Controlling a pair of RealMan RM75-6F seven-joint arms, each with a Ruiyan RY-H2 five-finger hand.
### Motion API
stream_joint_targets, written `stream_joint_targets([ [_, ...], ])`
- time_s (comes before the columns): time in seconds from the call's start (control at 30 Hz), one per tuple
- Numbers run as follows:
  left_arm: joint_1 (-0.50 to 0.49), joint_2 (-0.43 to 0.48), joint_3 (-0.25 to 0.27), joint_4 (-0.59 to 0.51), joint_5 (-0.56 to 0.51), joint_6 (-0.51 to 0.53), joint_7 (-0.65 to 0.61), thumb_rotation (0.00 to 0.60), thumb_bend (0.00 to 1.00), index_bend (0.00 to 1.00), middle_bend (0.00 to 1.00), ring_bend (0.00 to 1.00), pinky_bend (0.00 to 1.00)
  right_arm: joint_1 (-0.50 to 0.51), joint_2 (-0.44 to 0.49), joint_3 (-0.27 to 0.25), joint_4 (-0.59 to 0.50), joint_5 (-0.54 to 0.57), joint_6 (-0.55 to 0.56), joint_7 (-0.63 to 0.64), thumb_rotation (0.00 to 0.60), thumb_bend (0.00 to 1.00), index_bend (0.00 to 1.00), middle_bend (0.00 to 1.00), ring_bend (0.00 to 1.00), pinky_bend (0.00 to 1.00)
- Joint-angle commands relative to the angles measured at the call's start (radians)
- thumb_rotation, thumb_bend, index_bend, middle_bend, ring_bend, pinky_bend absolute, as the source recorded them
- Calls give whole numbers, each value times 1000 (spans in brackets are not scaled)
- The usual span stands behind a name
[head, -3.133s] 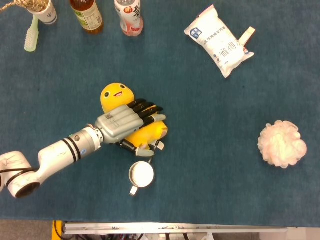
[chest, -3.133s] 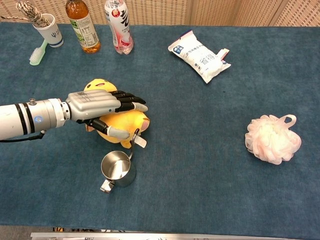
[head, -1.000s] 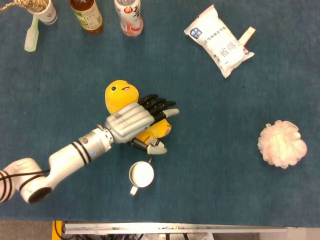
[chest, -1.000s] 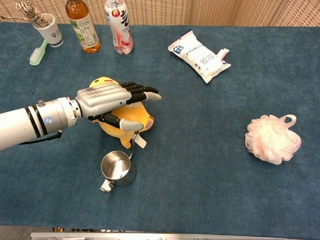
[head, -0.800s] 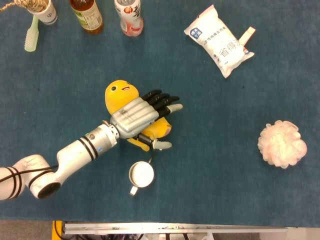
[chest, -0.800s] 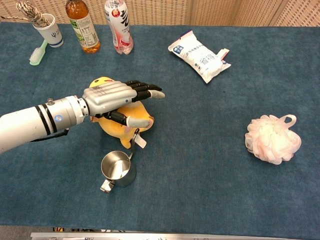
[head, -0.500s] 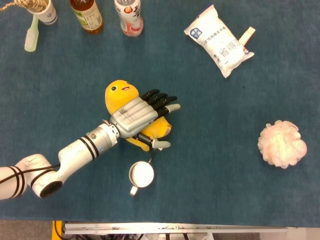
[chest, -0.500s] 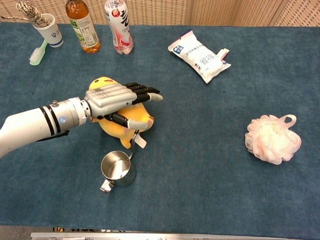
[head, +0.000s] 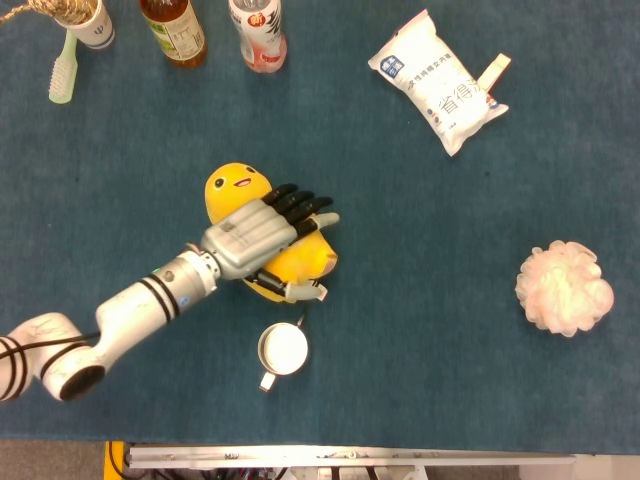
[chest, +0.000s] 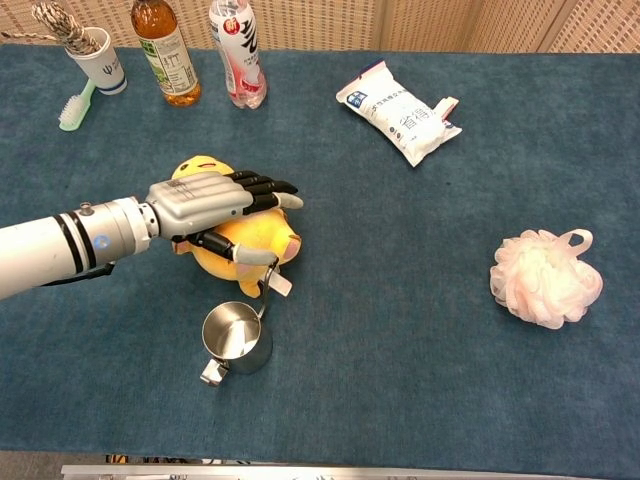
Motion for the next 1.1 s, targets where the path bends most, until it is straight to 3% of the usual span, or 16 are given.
stream_joint_targets([
  [0.03,9,29,13,-19,5,5,9,16,18,31,12,0,0,1,-1,0,1,-1,-1,0,600,165,265,365,274,304],
  [0.4,60,129,40,-116,61,103,-36,14,18,32,13,0,0,-1,-1,-3,-8,-13,6,-7,600,165,265,365,274,304],
  [0.67,136,198,45,-150,106,256,-88,27,18,31,20,0,0,-4,6,-5,-7,-14,6,-7,600,166,265,365,274,304],
  [0.7,152,209,42,-154,99,280,-89,67,18,31,21,0,0,-3,7,-5,-7,-13,4,-9,600,166,265,365,274,304],
  [0.8,198,238,30,-169,65,339,-87,259,18,31,21,0,0,2,5,-3,-2,-9,-6,-9,600,169,265,365,274,304],
  [0.87,227,256,22,-178,38,369,-84,493,18,31,21,0,0,7,3,-2,3,-9,-13,-11,600,178,265,364,274,304],
  [0.9,245,268,17,-183,21,388,-84,546,17,31,21,0,0,11,2,-1,7,-7,-20,-9,600,182,265,364,274,304],
  [0.93,259,276,13,-187,7,402,-87,577,17,31,21,0,0,14,1,-1,9,-6,-25,-7,600,185,265,364,274,305],
  [1.1,334,323,5,-204,-71,449,-121,597,17,32,26,2,0,36,-4,0,34,-14,-58,24,600,187,265,365,274,304],
])
